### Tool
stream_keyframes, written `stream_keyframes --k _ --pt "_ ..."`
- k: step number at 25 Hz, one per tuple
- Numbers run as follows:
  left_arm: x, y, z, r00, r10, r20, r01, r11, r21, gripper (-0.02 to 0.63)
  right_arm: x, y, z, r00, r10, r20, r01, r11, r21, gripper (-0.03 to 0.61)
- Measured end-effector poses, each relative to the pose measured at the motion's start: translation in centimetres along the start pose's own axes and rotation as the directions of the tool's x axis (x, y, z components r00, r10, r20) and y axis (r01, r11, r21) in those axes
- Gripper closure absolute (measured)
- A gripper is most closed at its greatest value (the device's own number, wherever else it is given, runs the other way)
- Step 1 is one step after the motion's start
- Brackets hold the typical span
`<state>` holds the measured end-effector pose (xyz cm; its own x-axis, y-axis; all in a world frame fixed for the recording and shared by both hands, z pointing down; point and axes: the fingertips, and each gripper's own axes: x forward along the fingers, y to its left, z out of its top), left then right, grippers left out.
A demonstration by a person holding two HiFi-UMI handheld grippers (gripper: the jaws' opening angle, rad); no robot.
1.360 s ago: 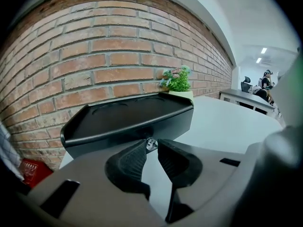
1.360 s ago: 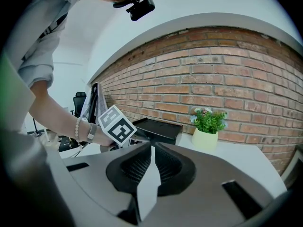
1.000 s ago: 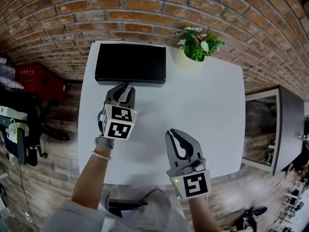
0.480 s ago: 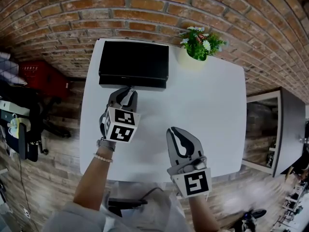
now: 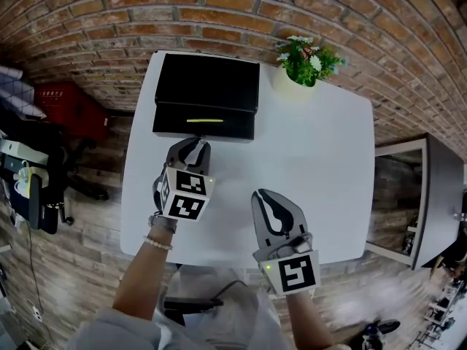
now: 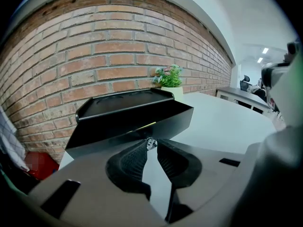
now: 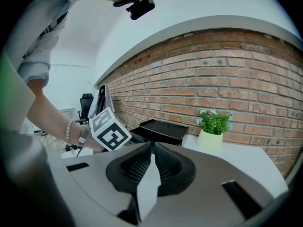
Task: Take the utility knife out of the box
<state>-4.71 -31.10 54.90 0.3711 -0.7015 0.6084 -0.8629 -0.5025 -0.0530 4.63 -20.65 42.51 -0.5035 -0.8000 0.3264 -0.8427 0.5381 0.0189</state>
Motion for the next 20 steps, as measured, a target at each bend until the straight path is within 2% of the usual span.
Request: stream_keyframes --k 20 --pt "-2.9 -2.4 -2.5 1.0 0.012 -0.009 -0.012 1.0 -0.017 0.534 -1.6 0.7 0.0 1.0 0.023 0.008 -0.023 1.0 -0.02 0.525"
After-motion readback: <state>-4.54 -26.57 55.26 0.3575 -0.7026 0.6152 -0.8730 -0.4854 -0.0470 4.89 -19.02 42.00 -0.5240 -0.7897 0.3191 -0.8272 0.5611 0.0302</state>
